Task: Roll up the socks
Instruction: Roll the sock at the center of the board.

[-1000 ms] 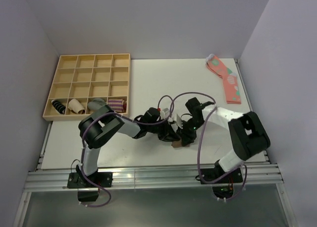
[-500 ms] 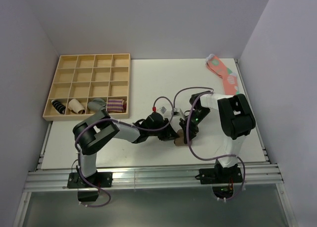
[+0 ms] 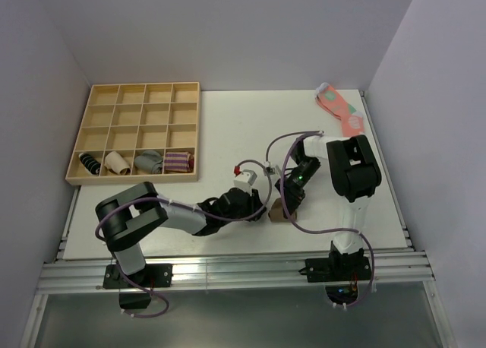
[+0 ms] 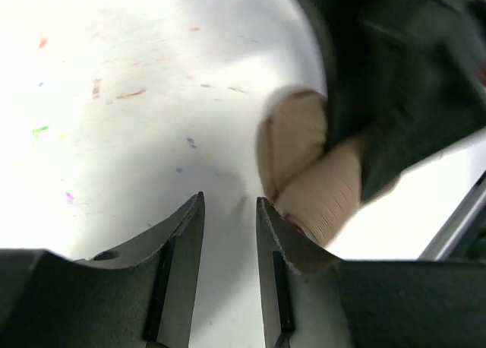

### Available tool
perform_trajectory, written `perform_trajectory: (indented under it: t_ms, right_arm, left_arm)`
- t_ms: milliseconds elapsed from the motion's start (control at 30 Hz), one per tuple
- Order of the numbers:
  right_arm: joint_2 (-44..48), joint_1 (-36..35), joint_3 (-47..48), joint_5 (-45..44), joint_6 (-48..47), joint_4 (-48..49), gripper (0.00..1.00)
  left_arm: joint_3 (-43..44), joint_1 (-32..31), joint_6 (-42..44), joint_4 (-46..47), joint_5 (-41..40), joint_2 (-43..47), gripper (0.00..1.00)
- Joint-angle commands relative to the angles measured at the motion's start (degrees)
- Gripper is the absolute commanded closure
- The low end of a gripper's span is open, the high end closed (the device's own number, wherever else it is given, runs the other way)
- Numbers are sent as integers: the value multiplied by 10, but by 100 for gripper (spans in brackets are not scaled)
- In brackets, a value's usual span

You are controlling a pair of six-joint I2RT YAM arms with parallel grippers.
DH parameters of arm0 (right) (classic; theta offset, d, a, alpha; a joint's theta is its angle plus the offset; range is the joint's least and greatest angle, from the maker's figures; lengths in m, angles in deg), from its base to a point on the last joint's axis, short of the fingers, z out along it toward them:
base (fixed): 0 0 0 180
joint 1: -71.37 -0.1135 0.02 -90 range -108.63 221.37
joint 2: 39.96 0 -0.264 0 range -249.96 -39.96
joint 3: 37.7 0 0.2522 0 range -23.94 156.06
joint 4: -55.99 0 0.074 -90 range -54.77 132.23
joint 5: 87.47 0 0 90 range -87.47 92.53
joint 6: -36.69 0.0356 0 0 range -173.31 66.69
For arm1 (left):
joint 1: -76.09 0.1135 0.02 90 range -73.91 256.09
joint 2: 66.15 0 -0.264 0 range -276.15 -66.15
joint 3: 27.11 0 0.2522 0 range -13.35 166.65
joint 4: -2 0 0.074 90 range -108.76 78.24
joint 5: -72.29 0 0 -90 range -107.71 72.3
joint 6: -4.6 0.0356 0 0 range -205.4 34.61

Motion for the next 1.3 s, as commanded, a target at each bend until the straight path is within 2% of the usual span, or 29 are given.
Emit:
perform_trajectory:
  t_ms: [0,133,467,867,1267]
  right_arm:
    - [-17,5,18,-46,-1,6,77]
    - [-22,5,21,-47,8,5,77]
    - [-36,6,32,-44,7,-7,77]
    - [-48,6,42,-43,6,-20,77]
    - [-68,6,54,-38,4,-37,77]
  left_arm:
    - [-9,-38,138,67,-82,43,61]
    - [11,-88,214,54,-119,56,60]
    - [56,-130,350,-6,-112,43,55]
    - [110,-133,412,-78,-58,-9,53]
    - [112,-170,472,-87,-111,-31,48]
